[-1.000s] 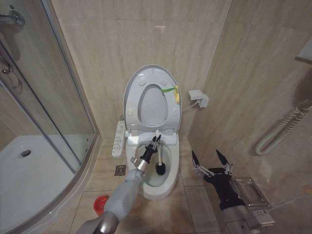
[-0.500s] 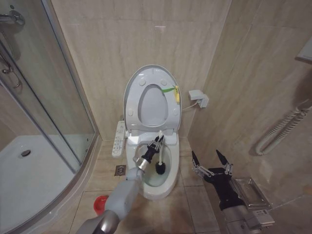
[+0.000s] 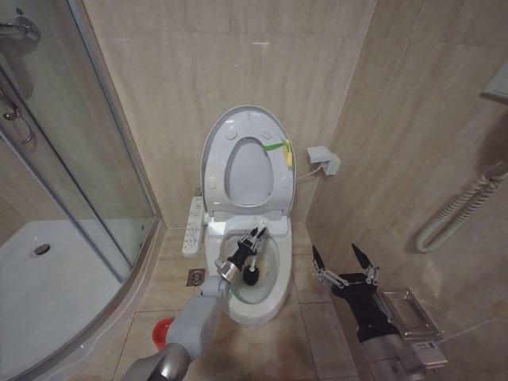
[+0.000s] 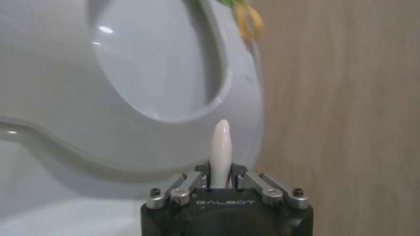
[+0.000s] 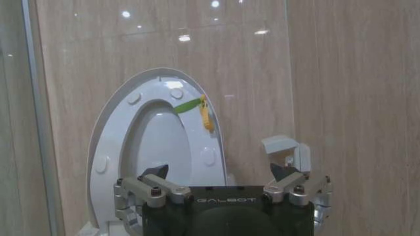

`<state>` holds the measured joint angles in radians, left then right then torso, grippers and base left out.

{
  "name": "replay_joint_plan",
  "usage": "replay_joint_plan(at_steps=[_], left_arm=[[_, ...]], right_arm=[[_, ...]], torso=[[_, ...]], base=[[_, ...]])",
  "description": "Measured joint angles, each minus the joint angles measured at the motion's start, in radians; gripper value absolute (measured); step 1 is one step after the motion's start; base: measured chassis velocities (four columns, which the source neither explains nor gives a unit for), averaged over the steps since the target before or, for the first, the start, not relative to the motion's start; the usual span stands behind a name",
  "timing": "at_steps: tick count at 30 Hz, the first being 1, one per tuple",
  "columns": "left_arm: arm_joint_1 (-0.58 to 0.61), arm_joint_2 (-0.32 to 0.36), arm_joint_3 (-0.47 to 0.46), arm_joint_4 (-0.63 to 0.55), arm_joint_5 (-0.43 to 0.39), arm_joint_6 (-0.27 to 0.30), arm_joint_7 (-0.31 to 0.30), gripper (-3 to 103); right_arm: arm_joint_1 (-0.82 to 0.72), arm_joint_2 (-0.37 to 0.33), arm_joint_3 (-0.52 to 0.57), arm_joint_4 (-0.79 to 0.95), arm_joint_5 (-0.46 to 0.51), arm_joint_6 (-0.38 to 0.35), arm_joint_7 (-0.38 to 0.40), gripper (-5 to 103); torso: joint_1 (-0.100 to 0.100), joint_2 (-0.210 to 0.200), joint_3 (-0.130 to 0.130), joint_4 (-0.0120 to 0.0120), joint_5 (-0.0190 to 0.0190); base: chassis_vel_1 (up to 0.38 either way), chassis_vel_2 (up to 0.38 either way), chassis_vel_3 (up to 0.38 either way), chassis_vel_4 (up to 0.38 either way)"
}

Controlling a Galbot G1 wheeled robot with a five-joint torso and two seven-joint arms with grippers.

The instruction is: Open the toilet lid, clean the toilet bowl with a toilet brush, close the toilet lid, and flush.

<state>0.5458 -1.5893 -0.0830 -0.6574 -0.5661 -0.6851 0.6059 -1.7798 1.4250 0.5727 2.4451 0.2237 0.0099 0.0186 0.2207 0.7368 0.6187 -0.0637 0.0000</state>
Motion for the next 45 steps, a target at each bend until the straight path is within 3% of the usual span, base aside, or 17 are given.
replay_joint_plan(at_steps=[1, 6, 9, 11, 12, 15, 19, 21, 25, 27, 30, 32, 35, 37, 39, 42, 45], left_arm=[[0.003, -0.004, 0.012, -0.021, -0.077, 0.021, -0.002, 21], [0.003, -0.006, 0.020, -0.038, -0.167, 0.049, -0.015, 21], [-0.005, 0.003, 0.005, -0.001, -0.029, 0.019, -0.020, 21], [-0.005, 0.006, 0.002, 0.001, -0.007, 0.014, -0.022, 21], [-0.003, 0.014, -0.004, 0.001, 0.052, -0.001, -0.024, 21], [0.001, 0.016, -0.002, -0.010, 0.047, -0.004, -0.025, 21], [0.004, 0.000, 0.025, -0.053, -0.169, 0.041, -0.030, 20], [0.004, -0.004, 0.028, -0.056, -0.192, 0.048, -0.034, 20], [0.000, -0.009, 0.016, -0.020, -0.091, 0.033, -0.037, 20], [0.002, -0.002, 0.006, -0.003, 0.016, 0.005, -0.036, 20], [0.009, 0.001, 0.004, -0.010, 0.033, -0.003, -0.033, 20], [0.013, 0.001, 0.009, -0.021, 0.003, 0.001, -0.033, 20], [0.015, -0.014, 0.024, -0.059, -0.158, 0.042, -0.033, 20], [0.012, -0.016, 0.024, -0.059, -0.172, 0.049, -0.037, 20], [0.002, -0.018, 0.016, -0.040, -0.141, 0.044, -0.040, 20], [0.005, 0.006, -0.001, -0.019, 0.022, 0.015, -0.046, 20], [0.011, 0.019, -0.014, -0.019, 0.095, -0.012, -0.055, 20]], right_arm=[[0.000, 0.000, 0.000, 0.000, 0.000, 0.000, 0.000, 100], [0.000, 0.000, 0.000, 0.000, 0.000, 0.000, 0.000, 100], [0.000, 0.000, 0.000, 0.000, 0.000, 0.000, 0.000, 100], [0.000, 0.000, 0.000, 0.000, 0.000, 0.000, 0.000, 100], [0.000, 0.000, 0.000, 0.000, 0.000, 0.000, 0.000, 100], [0.000, 0.000, 0.000, 0.000, 0.000, 0.000, 0.000, 100], [0.000, 0.000, 0.000, 0.000, 0.000, 0.000, 0.000, 100], [0.000, 0.000, 0.000, 0.000, 0.000, 0.000, 0.000, 100], [0.000, 0.000, 0.000, 0.000, 0.000, 0.000, 0.000, 100], [0.000, 0.000, 0.000, 0.000, 0.000, 0.000, 0.000, 100], [0.000, 0.000, 0.000, 0.000, 0.000, 0.000, 0.000, 100], [0.000, 0.000, 0.000, 0.000, 0.000, 0.000, 0.000, 100], [0.000, 0.000, 0.000, 0.000, 0.000, 0.000, 0.000, 100], [0.000, 0.000, 0.000, 0.000, 0.000, 0.000, 0.000, 100], [0.000, 0.000, 0.000, 0.000, 0.000, 0.000, 0.000, 100], [0.000, 0.000, 0.000, 0.000, 0.000, 0.000, 0.000, 100], [0.000, 0.000, 0.000, 0.000, 0.000, 0.000, 0.000, 100]], torso=[[0.000, 0.000, 0.000, -0.0004, -0.0002], [0.000, 0.000, 0.000, -0.0003, 0.0000], [0.000, 0.000, 0.000, -0.0003, 0.0000], [0.000, 0.000, 0.000, 0.0000, 0.0000], [0.000, 0.000, 0.000, 0.0000, -0.0001], [0.000, 0.000, 0.000, 0.0002, -0.0001], [0.000, 0.000, 0.000, -0.0005, -0.0001], [0.000, 0.000, 0.000, -0.0005, -0.0001], [0.000, 0.000, 0.000, -0.0005, -0.0001], [0.000, 0.000, 0.000, 0.0000, 0.0000], [0.000, 0.000, 0.000, 0.0001, 0.0000], [0.000, 0.000, 0.000, 0.0001, 0.0000], [0.000, 0.000, 0.000, -0.0004, -0.0001], [0.000, 0.000, 0.000, -0.0004, 0.0000], [0.000, 0.000, 0.000, -0.0006, -0.0001], [0.000, 0.000, 0.000, -0.0001, -0.0001], [0.000, 0.000, 0.000, 0.0003, -0.0001]], base=[[0.000, 0.000, 0.000, 0.000], [0.000, 0.000, 0.000, 0.000], [0.000, 0.000, 0.000, 0.000], [0.000, 0.000, 0.000, 0.000], [0.000, 0.000, 0.000, 0.000], [0.000, 0.000, 0.000, 0.000], [0.000, 0.000, 0.000, 0.000], [0.000, 0.000, 0.000, 0.000], [0.000, 0.000, 0.000, 0.000], [0.000, 0.000, 0.000, 0.000], [0.000, 0.000, 0.000, 0.000], [0.000, 0.000, 0.000, 0.000], [0.000, 0.000, 0.000, 0.000], [0.000, 0.000, 0.000, 0.000], [0.000, 0.000, 0.000, 0.000], [0.000, 0.000, 0.000, 0.000], [0.000, 0.000, 0.000, 0.000]])
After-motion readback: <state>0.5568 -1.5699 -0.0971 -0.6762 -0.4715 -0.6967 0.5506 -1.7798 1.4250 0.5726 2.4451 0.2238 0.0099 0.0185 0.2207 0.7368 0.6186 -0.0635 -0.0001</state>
